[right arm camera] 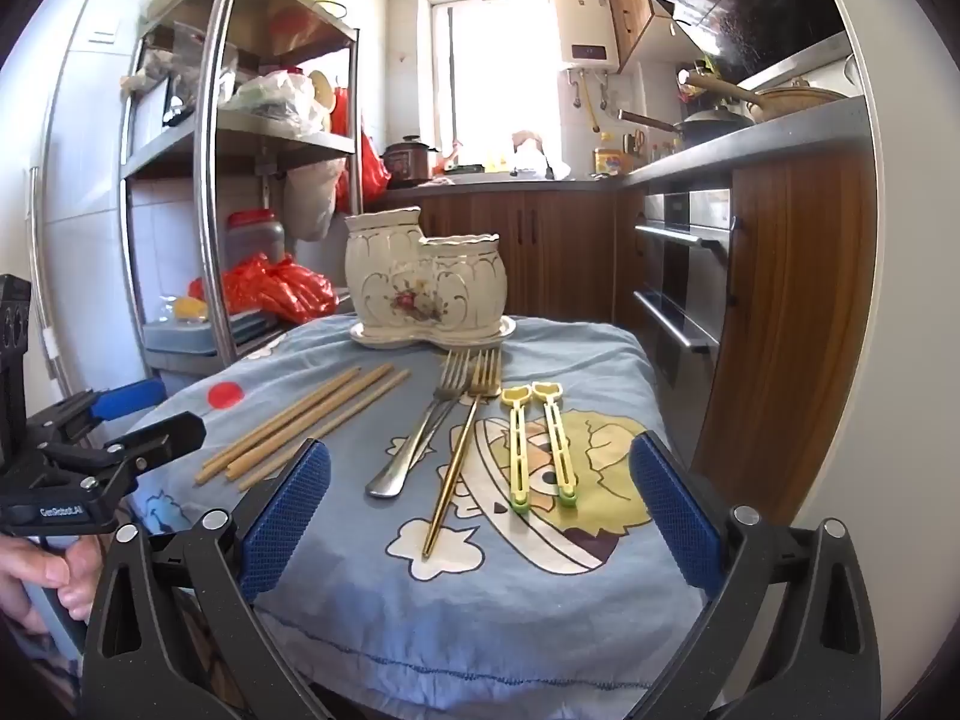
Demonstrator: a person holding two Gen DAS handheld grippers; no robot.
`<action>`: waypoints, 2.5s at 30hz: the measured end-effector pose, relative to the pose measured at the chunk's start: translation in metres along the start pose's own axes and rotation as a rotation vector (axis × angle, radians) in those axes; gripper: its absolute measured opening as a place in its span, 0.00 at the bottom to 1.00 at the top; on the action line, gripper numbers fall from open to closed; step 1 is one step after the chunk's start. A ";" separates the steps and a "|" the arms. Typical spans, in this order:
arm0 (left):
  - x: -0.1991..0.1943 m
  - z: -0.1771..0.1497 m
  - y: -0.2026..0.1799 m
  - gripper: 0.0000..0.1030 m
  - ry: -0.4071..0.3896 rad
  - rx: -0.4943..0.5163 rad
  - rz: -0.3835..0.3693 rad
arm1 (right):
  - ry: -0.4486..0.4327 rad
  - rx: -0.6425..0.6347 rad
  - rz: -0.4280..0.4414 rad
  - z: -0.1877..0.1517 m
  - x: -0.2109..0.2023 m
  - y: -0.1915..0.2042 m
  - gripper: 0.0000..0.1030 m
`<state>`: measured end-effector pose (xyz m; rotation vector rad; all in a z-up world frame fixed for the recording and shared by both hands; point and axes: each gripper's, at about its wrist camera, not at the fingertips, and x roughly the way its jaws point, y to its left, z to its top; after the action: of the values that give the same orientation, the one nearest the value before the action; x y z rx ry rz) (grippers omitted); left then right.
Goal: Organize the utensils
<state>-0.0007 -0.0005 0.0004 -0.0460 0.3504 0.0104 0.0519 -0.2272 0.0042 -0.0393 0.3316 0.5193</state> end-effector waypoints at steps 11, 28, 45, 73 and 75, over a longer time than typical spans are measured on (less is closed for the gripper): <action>-0.001 -0.002 -0.005 0.95 0.008 0.039 0.023 | -0.009 0.012 0.003 0.000 -0.002 -0.003 0.96; -0.003 0.005 -0.007 0.95 0.004 0.053 0.025 | -0.012 0.013 0.004 0.001 -0.001 0.000 0.96; -0.002 0.003 -0.009 0.95 0.002 0.058 0.026 | -0.014 0.018 0.006 0.001 -0.001 -0.001 0.96; -0.003 0.011 -0.015 0.95 -0.008 0.080 0.020 | -0.023 0.025 0.016 0.006 -0.004 0.002 0.96; -0.002 0.011 -0.014 0.95 -0.005 0.081 0.022 | -0.023 0.024 0.016 0.006 -0.004 0.001 0.96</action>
<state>0.0012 -0.0144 0.0126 0.0384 0.3460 0.0178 0.0498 -0.2270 0.0107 -0.0074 0.3162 0.5309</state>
